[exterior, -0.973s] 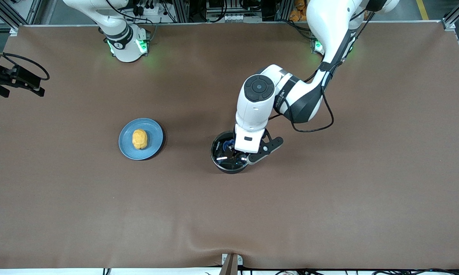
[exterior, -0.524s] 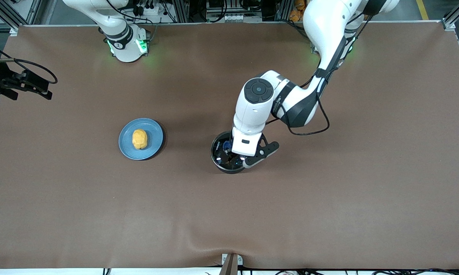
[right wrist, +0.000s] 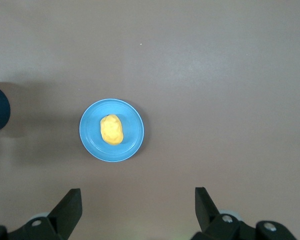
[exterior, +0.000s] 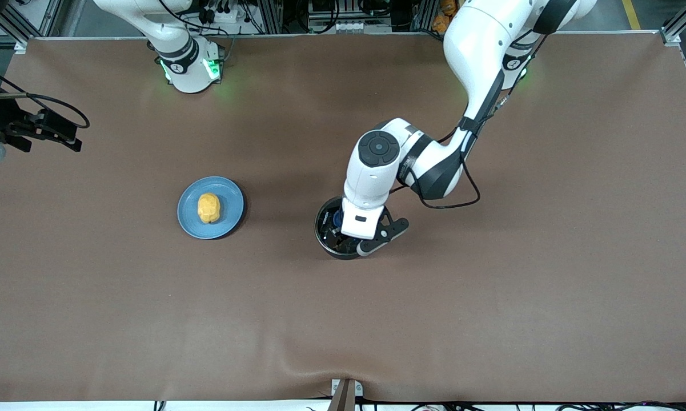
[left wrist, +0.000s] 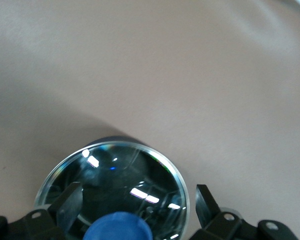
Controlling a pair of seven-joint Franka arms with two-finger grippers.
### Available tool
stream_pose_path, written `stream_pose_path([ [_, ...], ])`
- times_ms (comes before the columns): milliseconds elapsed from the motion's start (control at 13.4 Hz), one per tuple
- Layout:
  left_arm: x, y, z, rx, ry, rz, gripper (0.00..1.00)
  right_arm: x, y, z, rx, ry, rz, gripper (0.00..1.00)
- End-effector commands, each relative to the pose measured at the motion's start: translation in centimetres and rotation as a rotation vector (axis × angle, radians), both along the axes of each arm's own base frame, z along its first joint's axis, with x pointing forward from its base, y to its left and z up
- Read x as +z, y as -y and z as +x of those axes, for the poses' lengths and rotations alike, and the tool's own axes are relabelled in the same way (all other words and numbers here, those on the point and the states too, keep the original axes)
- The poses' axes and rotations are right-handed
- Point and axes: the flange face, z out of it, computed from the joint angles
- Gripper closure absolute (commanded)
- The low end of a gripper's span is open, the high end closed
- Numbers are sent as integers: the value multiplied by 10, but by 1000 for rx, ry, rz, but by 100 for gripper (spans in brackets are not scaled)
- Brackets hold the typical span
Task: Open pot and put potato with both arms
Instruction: 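Lower the left gripper and grasp the blue knob of the lid, then lift the lid with the left gripper while the right gripper reaches the potato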
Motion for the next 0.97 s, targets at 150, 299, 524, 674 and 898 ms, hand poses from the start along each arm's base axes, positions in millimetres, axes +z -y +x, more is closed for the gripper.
stream_pose_path([
  [150,-4,11,-14,-64,-42,72,0,-5,0,-10,-31,-9,23,0],
  [299,-7,19,-21,-79,-45,73,0,-9,-2,-9,-60,-15,37,0],
  [524,-18,26,-29,-112,-53,87,0,-36,-14,0,-40,-32,37,0],
  [674,-26,26,-30,-120,-61,96,0,-42,-14,0,-42,-23,37,0],
  [898,-28,24,-32,-146,-78,113,0,-51,-16,4,-40,-16,37,0],
])
